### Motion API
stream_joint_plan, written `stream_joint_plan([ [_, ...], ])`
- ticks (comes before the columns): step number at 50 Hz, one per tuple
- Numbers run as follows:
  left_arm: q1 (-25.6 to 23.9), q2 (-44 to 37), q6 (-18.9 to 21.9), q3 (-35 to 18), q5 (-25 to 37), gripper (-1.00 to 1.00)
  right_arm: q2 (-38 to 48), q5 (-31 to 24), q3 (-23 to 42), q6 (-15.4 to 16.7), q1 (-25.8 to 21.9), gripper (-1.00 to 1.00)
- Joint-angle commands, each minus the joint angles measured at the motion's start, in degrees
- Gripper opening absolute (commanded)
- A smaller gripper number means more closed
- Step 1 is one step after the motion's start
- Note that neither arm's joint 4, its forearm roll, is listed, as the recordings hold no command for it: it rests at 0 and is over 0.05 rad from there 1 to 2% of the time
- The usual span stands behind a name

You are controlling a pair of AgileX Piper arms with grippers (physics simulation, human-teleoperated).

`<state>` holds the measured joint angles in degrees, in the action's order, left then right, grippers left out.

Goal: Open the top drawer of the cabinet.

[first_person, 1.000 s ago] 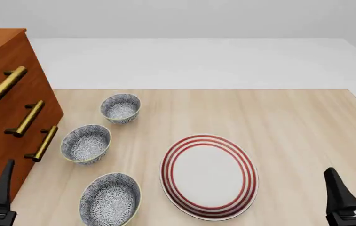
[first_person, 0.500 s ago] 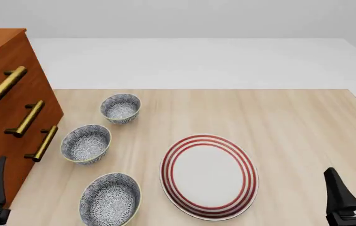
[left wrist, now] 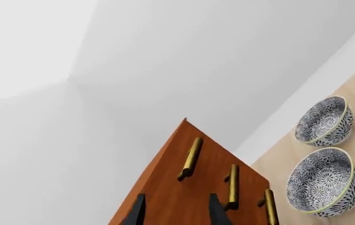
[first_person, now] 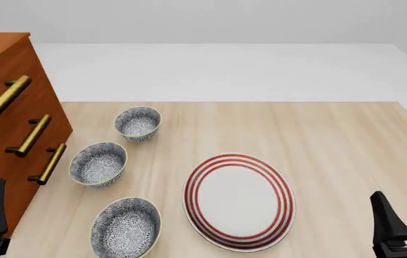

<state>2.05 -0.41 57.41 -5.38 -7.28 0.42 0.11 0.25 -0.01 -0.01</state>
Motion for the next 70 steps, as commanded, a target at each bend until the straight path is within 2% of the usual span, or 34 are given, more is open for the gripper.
stream_joint_plan([
  [1,0.69,-2.08,3.83,1.21,-3.68,1.00,-0.01,0.00,0.00,0.00,0.00,1.00],
  [12,1.85,-10.59,6.38,2.67,-13.91,1.00,0.00,0.00,0.00,0.00,0.00,1.00],
  [35,3.57,-26.53,10.04,2.03,-29.51,1.00,0.00,0.00,0.00,0.01,0.02,1.00],
  [44,3.81,-36.50,11.67,1.80,-37.72,1.00,0.01,0.00,0.00,0.01,-0.01,1.00],
  [51,4.36,-41.81,12.28,1.17,-41.50,1.00,-0.01,0.00,0.00,0.00,0.00,1.00],
  [52,4.57,-44.02,13.05,1.42,-43.79,1.00,0.00,0.00,0.00,-0.01,0.00,1.00],
  [59,5.68,-49.04,13.75,0.88,-47.73,1.00,0.00,0.00,0.00,-0.03,0.01,1.00],
  [61,6.15,-52.11,14.87,0.85,-50.62,1.00,-0.01,0.00,0.00,0.01,0.01,1.00],
  [70,6.59,-55.20,14.95,-1.27,-51.05,1.00,0.00,0.00,0.00,0.00,0.00,1.00],
])
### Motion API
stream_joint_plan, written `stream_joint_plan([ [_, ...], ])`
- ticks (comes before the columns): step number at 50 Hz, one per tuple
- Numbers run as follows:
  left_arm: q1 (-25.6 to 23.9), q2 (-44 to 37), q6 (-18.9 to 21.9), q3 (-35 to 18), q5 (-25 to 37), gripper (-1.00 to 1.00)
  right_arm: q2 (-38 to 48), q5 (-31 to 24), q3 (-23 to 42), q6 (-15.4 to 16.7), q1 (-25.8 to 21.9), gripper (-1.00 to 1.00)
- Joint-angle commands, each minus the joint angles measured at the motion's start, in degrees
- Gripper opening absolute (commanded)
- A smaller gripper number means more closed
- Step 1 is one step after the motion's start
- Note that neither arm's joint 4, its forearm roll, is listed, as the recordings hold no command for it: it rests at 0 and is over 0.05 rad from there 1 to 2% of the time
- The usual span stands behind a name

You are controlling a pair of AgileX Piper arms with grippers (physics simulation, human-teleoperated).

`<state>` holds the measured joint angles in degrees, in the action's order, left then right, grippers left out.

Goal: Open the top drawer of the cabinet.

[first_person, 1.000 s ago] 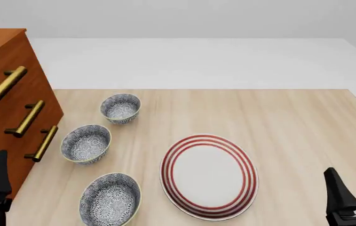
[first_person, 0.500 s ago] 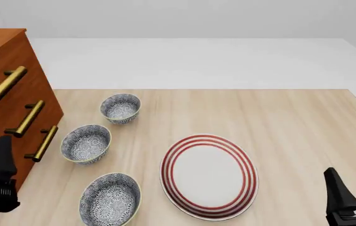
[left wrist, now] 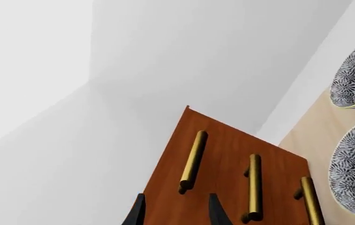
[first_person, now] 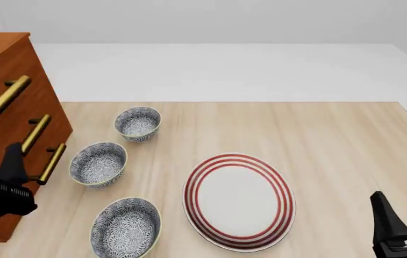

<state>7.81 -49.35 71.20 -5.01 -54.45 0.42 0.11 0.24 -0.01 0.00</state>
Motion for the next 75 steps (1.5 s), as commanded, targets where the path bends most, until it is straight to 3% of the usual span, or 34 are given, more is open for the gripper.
stream_joint_plan([
  [1,0.84,-6.26,1.11,-1.82,-3.70,1.00,-0.01,0.00,0.00,0.00,0.00,1.00],
  [34,4.42,-18.71,2.88,-7.18,-9.34,1.00,0.00,0.00,0.00,0.01,0.01,1.00],
  [75,6.45,-23.44,4.30,-11.70,-7.90,1.00,0.01,0.00,0.00,0.01,0.00,1.00],
])
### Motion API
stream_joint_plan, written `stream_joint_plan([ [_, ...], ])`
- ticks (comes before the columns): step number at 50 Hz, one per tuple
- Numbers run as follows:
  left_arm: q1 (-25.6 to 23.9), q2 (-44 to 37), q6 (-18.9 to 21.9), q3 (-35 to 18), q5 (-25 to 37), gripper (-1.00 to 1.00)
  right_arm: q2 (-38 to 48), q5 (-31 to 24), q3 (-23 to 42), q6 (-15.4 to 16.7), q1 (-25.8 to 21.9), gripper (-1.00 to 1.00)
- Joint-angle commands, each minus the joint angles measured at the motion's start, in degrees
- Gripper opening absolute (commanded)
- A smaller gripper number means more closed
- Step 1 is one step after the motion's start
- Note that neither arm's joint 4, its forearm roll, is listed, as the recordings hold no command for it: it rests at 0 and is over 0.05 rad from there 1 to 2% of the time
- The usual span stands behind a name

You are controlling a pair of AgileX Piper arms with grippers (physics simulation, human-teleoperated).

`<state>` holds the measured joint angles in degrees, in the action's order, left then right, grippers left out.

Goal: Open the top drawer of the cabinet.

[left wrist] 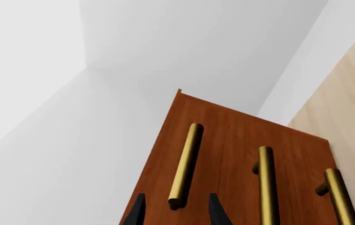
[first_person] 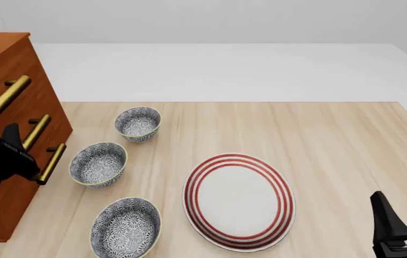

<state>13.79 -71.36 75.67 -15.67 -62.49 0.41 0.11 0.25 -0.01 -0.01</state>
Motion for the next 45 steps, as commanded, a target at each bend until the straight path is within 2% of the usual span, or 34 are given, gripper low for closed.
stream_joint_plan([
  [1,0.53,-1.56,-0.14,-1.08,0.08,1.00,0.01,0.00,0.00,0.01,-0.01,1.00],
  [19,1.55,-2.95,-0.10,-2.67,0.37,1.00,0.01,0.00,0.00,0.01,0.00,1.00],
  [21,0.67,-3.22,1.07,-1.54,-1.85,1.00,-0.01,0.00,0.00,0.01,0.00,1.00],
  [22,1.35,-2.69,0.55,-2.06,-0.85,-1.00,0.00,0.00,0.00,0.01,-0.01,1.00],
  [45,-0.02,-3.11,2.78,-0.98,-2.83,-1.00,0.00,0.00,0.00,0.00,0.00,1.00],
])
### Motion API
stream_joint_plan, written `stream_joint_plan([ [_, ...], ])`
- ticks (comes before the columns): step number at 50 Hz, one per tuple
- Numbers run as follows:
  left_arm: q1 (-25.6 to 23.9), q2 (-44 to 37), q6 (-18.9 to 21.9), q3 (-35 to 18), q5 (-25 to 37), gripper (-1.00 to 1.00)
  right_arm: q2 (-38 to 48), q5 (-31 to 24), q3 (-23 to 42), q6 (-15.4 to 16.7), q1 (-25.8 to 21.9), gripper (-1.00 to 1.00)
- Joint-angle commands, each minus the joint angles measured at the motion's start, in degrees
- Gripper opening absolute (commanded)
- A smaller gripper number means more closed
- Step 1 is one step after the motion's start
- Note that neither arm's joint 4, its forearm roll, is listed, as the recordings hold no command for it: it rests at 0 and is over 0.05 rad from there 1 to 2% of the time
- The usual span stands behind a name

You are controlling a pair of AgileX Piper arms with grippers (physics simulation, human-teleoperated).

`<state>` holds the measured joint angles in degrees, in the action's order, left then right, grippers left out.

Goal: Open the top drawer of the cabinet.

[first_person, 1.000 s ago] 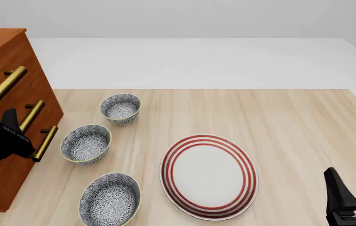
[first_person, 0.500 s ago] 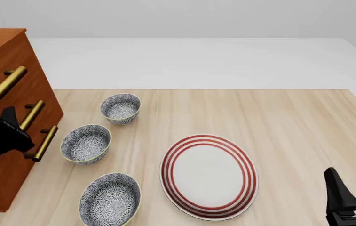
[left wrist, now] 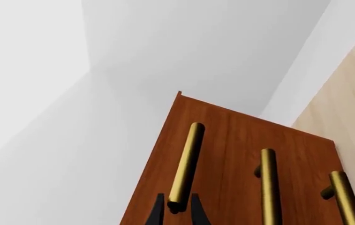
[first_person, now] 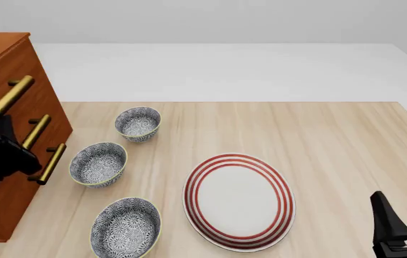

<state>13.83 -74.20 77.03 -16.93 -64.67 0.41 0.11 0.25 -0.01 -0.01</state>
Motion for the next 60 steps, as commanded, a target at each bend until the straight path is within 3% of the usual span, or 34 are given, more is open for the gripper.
stream_joint_plan([
  [1,-0.16,-0.14,1.43,0.24,-0.46,-1.00,0.00,0.00,0.00,0.01,0.01,1.00],
  [60,-8.02,3.62,3.37,0.39,3.31,-1.00,0.01,0.00,0.00,0.00,-0.01,1.00],
])
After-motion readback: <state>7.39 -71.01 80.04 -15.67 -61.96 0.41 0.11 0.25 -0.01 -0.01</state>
